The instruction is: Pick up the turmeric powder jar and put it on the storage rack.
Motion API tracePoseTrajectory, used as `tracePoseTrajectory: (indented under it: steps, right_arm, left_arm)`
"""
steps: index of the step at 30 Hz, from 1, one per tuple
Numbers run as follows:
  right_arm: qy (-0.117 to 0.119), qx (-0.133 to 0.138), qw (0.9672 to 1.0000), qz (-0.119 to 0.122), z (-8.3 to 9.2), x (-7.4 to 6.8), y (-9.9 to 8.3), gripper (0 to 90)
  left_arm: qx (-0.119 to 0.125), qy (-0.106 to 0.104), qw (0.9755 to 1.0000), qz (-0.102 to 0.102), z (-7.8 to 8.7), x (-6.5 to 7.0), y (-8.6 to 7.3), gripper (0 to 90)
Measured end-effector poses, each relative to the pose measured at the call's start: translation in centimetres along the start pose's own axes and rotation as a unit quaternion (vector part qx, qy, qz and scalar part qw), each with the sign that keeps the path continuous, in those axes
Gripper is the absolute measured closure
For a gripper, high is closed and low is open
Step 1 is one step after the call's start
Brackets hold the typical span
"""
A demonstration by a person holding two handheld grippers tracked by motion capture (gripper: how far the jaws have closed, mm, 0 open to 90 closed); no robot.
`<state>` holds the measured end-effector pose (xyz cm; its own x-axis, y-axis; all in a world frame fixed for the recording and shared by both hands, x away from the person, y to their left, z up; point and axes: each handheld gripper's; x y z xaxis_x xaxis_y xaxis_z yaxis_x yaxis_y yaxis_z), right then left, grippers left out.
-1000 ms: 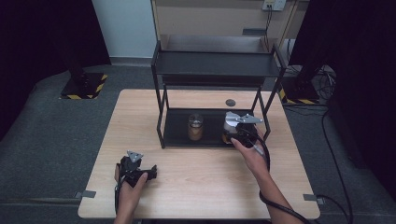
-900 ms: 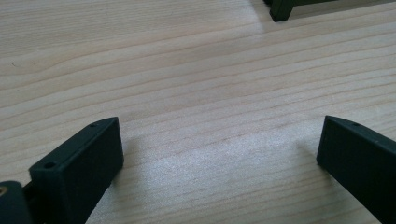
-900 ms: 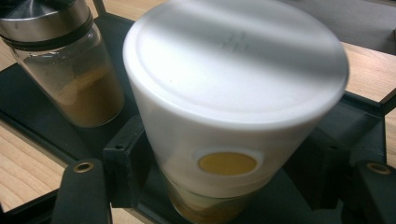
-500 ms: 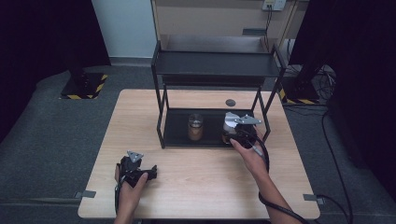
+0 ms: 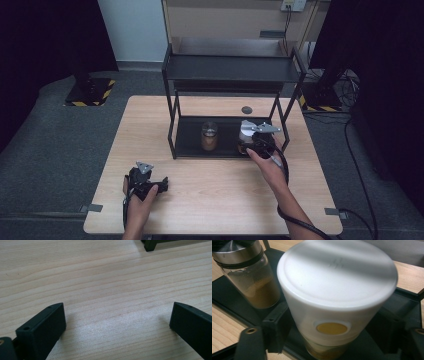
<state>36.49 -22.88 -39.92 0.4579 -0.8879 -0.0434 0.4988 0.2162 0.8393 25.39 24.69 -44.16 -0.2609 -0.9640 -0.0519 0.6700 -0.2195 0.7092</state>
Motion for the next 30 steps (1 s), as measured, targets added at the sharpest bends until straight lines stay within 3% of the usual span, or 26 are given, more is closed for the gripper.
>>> tracePoseTrajectory:
  steps: [6, 16, 22, 30]
  right_arm:
    - [-0.004, -0.008, 0.9998, -0.016, 0.4, -0.2, -0.1, 14.0]
    - [-0.010, -0.005, 0.9995, -0.030, 2.5, -0.9, -1.2, 6.9]
    - [0.000, -0.008, 0.9997, -0.025, 3.8, -0.8, -2.3, 6.7]
    - [0.028, -0.023, 0.9993, 0.001, 5.4, -0.4, -3.5, 6.7]
  left_arm:
    - [0.000, 0.000, 1.0000, 0.000, 0.0, 0.0, 0.0, 0.0]
    - [0.000, 0.000, 1.0000, 0.001, 0.0, 0.0, 0.0, 0.0]
    - [0.000, 0.000, 1.0000, 0.001, 0.0, 0.0, 0.0, 0.0]
    - [0.000, 0.001, 1.0000, 0.001, 0.0, 0.1, 0.0, 0.0]
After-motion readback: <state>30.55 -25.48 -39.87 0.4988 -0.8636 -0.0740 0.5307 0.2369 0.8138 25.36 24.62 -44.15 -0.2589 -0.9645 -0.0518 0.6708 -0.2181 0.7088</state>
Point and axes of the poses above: each handheld gripper's, and its own axes: z roughly backward along the jaws, y roughly out of its top, x roughly to its right, and after that the axes turned 4 degrees about -z, right-handed
